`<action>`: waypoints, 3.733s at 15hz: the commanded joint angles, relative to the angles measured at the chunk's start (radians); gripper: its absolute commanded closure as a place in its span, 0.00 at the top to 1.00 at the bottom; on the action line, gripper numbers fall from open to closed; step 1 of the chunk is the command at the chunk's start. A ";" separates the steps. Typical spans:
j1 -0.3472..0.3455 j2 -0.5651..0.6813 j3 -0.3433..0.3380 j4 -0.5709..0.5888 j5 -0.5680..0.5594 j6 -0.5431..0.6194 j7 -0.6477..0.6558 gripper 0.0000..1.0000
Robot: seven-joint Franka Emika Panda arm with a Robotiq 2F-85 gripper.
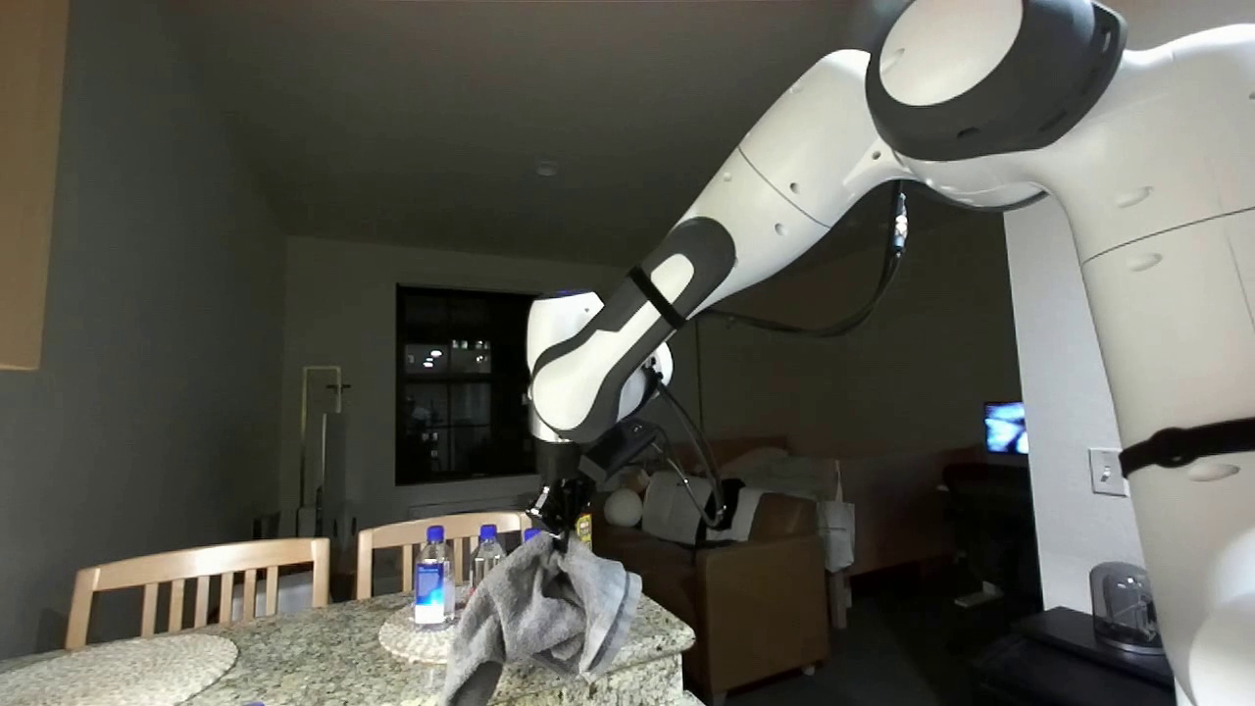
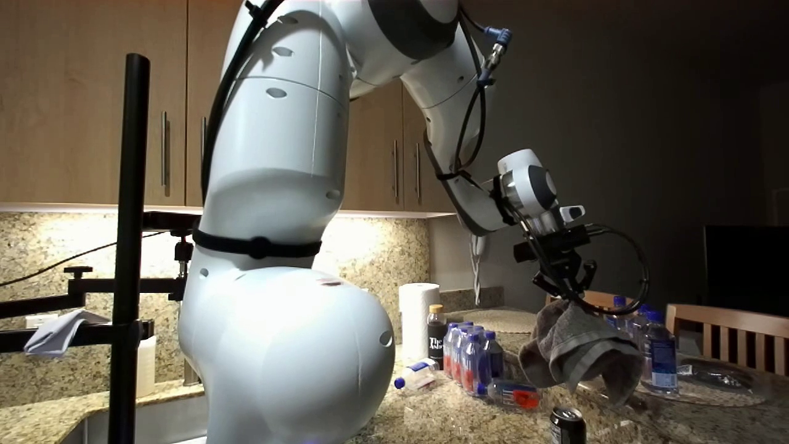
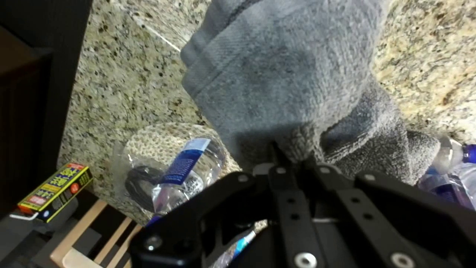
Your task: Put the grey towel on top of the black can
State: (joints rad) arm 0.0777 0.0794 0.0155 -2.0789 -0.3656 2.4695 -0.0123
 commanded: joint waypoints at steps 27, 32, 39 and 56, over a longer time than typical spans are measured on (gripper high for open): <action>-0.035 -0.019 0.012 -0.309 0.274 -0.060 -0.099 0.46; -0.035 -0.014 0.012 -0.307 0.266 -0.058 -0.092 0.77; -0.032 -0.032 0.013 -0.303 0.257 -0.057 -0.082 1.00; -0.014 -0.208 0.031 -0.206 0.274 -0.085 -0.121 1.00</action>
State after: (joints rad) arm 0.0587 -0.0826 0.0451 -2.2916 -0.1254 2.4045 -0.0757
